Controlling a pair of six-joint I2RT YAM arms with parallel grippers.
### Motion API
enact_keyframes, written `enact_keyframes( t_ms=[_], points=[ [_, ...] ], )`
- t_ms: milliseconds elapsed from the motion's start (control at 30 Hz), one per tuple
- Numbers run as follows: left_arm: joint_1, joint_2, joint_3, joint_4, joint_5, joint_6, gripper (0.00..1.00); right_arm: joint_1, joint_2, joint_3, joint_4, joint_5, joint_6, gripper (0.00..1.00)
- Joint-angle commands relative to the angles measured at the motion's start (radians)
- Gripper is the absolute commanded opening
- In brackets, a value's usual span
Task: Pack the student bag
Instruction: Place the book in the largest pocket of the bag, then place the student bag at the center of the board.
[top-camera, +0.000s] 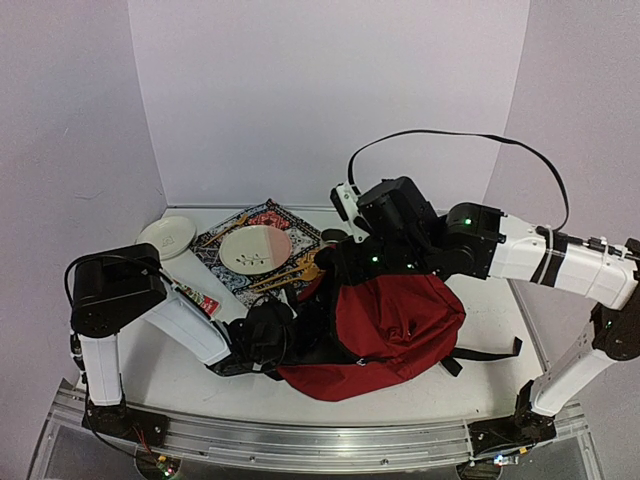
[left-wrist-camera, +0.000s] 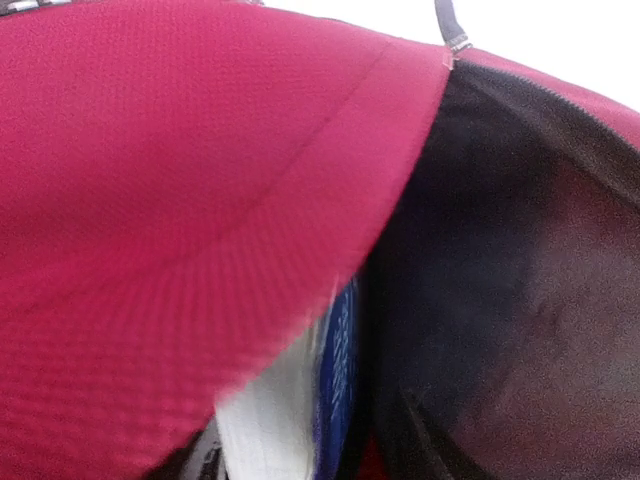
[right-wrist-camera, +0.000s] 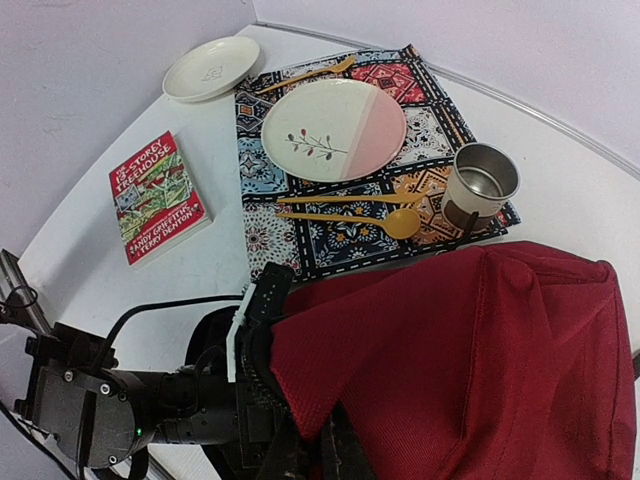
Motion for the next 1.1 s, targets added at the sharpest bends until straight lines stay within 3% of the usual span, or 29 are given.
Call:
enact_keyframes(
  t_ms=[0,300,567,733,1067],
  points=[
    [0.005,-0.097,0.005,-0.029,-0.057,0.069,0.63,0.010,-0.054,0.002,0.046,0.024,0.000,0.01],
    [0.005,-0.297,-0.038,-0.271,-0.161,0.218,0.89,0.009,-0.056,-0.002,0.039,0.047,-0.003,0.01],
    [0.005,-0.481,-0.104,-0.434,-0.171,0.249,0.94,0.009,-0.058,-0.022,0.009,0.089,0.001,0.02],
    [0.013,-0.625,-0.135,-0.639,-0.236,0.275,0.99,0.009,-0.072,-0.070,0.000,0.103,0.020,0.02],
    [0.202,-0.885,-0.203,-1.051,-0.233,0.288,0.99,0.003,-0.119,-0.168,-0.024,0.130,0.058,0.03]
  ],
)
